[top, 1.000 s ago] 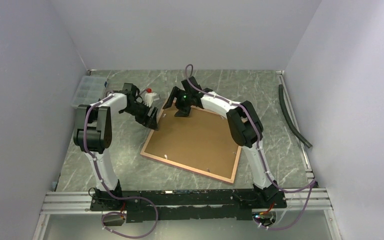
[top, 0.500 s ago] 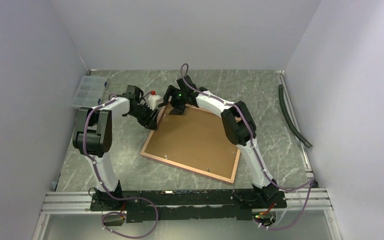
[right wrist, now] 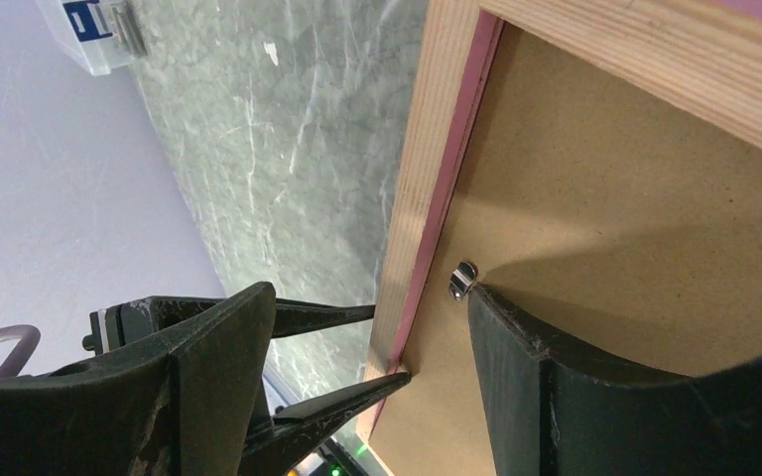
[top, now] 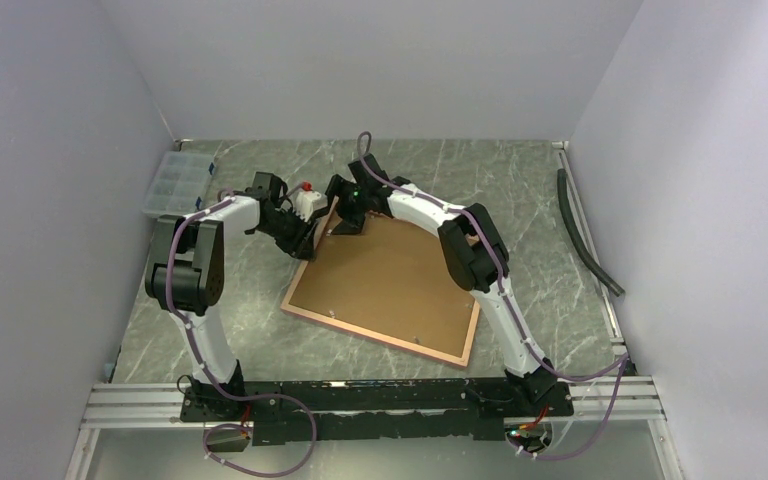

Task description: Put the photo into the frame

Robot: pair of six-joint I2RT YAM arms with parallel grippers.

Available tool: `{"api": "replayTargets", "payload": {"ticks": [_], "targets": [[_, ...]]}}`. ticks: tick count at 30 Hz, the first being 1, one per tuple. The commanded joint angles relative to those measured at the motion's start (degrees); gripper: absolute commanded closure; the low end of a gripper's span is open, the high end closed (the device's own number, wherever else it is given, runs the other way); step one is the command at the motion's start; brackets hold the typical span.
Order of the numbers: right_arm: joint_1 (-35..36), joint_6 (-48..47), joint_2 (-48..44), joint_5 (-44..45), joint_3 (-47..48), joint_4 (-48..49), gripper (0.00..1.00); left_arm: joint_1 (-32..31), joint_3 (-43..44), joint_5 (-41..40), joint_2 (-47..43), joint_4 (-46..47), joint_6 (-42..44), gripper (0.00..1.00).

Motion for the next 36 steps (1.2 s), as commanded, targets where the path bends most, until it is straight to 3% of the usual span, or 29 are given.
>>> {"api": "replayTargets", "payload": {"ticks": [1, 36], "targets": [[0.71, 1.22, -0.5, -1.07, -2.04, -0.89, 0.25, -0.7, -3.61, -4.28, 2.51, -3.53, 1.02, 0.57], [1.11, 0.42, 4.6, -4.19, 3.45, 2.44, 0.25, -1.22, -2.38, -2.23, 3.04, -4.41, 1.05, 0.65]]}}
